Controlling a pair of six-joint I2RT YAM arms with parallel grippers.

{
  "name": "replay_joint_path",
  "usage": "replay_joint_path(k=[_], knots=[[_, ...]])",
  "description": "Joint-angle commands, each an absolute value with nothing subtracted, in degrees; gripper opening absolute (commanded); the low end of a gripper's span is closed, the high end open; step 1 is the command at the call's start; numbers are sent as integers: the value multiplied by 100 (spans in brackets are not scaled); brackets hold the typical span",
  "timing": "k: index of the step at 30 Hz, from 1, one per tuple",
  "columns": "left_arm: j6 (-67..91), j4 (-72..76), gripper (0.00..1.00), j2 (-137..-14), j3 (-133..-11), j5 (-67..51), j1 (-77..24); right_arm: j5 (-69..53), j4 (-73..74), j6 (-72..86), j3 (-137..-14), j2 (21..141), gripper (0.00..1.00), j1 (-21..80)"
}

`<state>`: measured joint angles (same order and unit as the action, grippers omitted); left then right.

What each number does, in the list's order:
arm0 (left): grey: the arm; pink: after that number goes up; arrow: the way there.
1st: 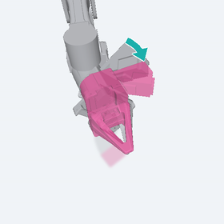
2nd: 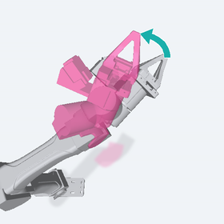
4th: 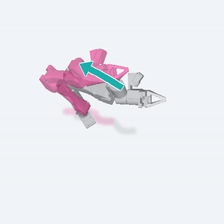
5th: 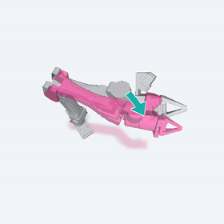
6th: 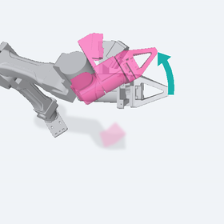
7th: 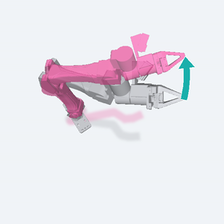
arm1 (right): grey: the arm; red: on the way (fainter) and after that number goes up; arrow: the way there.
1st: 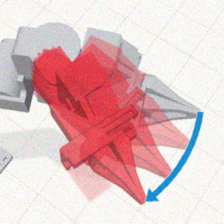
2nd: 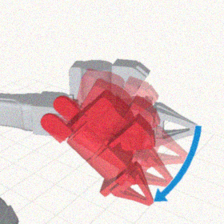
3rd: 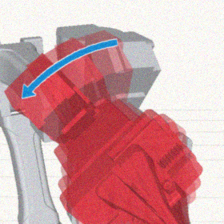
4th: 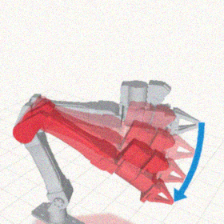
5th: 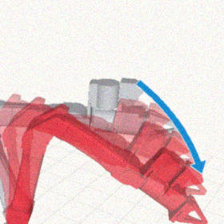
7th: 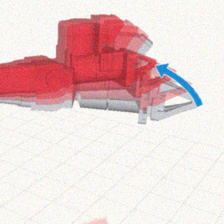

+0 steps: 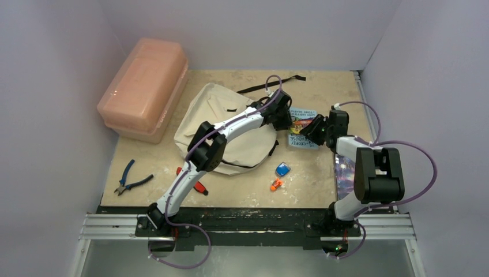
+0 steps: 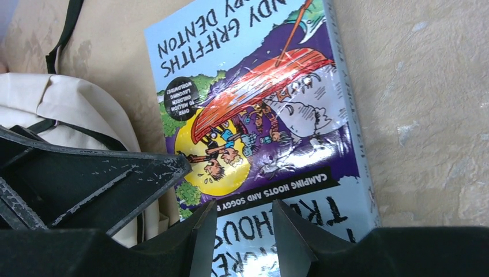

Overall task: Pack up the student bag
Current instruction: Pick up the book from the center of the board.

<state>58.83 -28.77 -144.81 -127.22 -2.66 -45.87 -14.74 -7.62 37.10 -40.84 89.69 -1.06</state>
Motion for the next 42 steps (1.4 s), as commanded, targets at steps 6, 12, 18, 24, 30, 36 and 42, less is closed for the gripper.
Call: replay_joint_path(k=[6,12,18,24,30,36,42], knots=[[6075,-2180,31,-14105,-12736,-1223,-4638,-1852,-700,3675,-4086,9386,44,-75],[6213,-1859,29,-14105,-12700,-1668,-4615,-1997,-764,3682,-4083,9570,43,-75],[6208,-2200,10,-14136,-12725,-1540,-4569,-2016,-764,3667,-4094,9561,43,-74],[5965,-2512,0,-14052,-12725,-1282,-4483,-1803,-511,3501,-4140,9269,44,-50],[6006,-2352,0,-13826,-12678,-1741,-4336,-1261,87,3185,-4271,8538,67,-44],[6464,-1877,0,-13484,-12297,-2455,-4081,-1799,156,3347,-4269,8140,87,-536],[6546,-1732,0,-13193,-12162,-2787,-3960,-2871,-189,3654,-4060,8402,96,-1172]])
